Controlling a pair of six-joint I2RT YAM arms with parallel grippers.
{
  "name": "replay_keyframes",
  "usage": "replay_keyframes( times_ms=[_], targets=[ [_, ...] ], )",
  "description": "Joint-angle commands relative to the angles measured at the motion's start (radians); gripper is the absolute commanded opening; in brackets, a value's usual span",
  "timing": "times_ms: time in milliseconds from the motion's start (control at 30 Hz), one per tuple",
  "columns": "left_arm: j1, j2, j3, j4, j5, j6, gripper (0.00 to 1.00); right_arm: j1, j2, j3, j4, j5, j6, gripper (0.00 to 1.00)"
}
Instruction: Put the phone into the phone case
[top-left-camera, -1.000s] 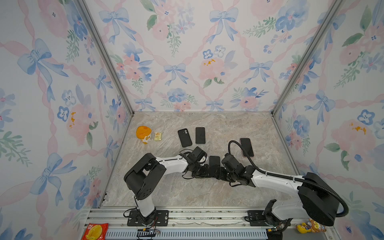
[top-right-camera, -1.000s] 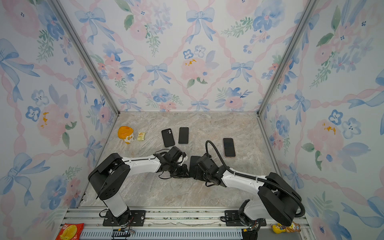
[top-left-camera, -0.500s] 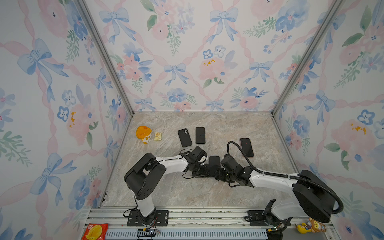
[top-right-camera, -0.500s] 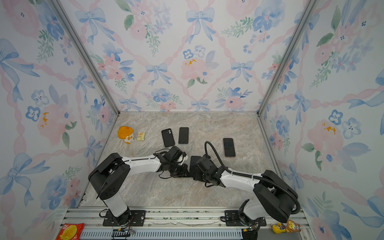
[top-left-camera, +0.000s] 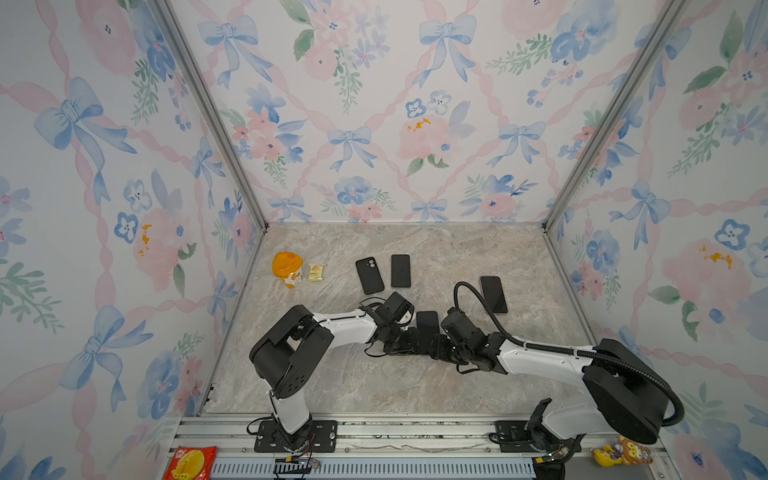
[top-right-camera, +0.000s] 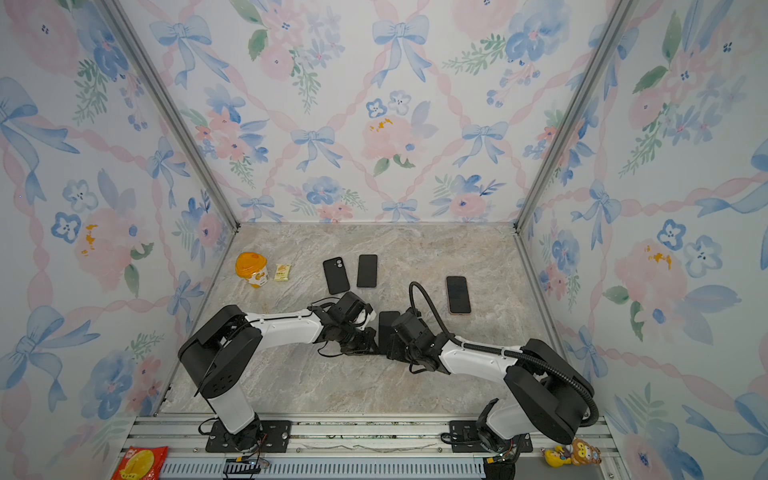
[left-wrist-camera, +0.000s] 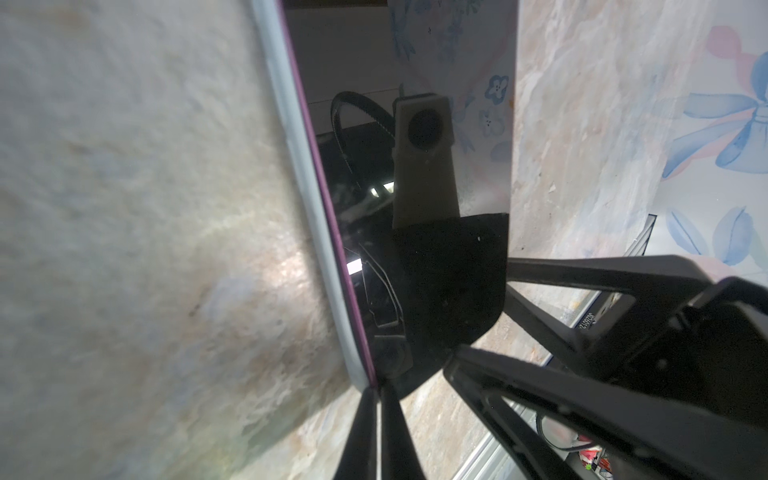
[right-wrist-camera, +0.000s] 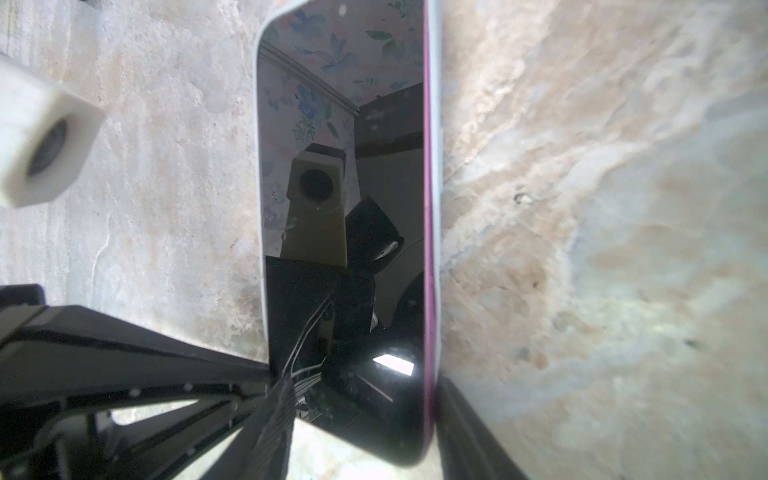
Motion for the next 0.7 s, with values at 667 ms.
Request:
replay_keyframes(
  times_ms=[667],
  targets=[
    [0.008,0.029,-0.023,-0.011,-0.042,0.026,0.2,-0.008,-0.047,0.041,-0.144,0.028,-0.075,0.54]
  ],
)
